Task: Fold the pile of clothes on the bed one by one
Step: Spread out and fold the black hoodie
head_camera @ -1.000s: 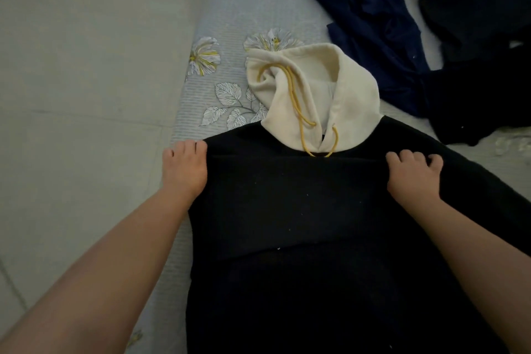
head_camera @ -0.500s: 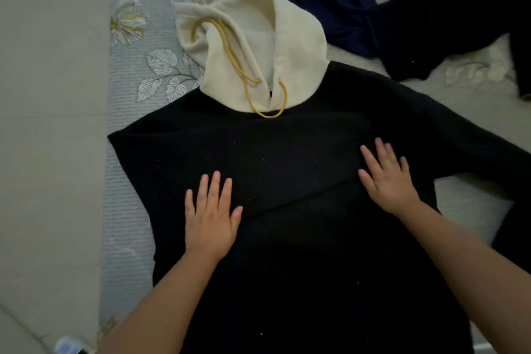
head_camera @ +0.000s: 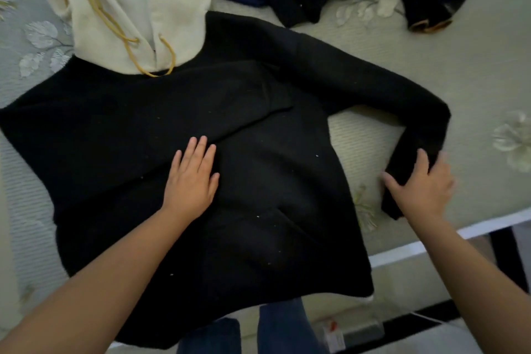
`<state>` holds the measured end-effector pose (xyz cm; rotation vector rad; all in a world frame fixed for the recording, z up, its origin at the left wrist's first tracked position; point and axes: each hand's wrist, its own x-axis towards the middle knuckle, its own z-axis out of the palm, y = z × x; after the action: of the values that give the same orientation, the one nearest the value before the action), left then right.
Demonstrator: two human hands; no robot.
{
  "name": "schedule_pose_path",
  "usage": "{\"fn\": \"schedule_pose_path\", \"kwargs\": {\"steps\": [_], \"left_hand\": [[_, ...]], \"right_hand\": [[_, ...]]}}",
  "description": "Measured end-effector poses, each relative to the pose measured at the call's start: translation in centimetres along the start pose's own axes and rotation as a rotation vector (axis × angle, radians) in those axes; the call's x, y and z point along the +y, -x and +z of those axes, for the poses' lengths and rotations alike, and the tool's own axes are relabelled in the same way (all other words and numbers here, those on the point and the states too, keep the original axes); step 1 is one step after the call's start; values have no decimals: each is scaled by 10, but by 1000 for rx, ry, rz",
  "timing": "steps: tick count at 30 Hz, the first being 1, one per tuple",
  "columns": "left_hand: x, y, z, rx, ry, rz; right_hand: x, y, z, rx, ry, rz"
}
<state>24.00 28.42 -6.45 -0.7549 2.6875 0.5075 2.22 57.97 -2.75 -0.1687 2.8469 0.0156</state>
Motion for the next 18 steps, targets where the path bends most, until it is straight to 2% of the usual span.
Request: {"fn": "schedule_pose_path", "kwargs": {"steps": [2,4,9,13,18], "left_hand": [[19,-5,13,-45,-15,-70],[30,-8,22,-67,-40,-163],[41,-11,15,-133,-91,-217],[37,-12,-13,-183,-114,-184],[7,6,-45,-67,-98,-268]], "right_hand": [[25,1,3,-125,-37,61],[38,0,11,-183,-149,33],[41,-12,5,13,-283,10],[14,-14,-29,76,-405,-136],[-64,6,-86,95,-576,-444]]}}
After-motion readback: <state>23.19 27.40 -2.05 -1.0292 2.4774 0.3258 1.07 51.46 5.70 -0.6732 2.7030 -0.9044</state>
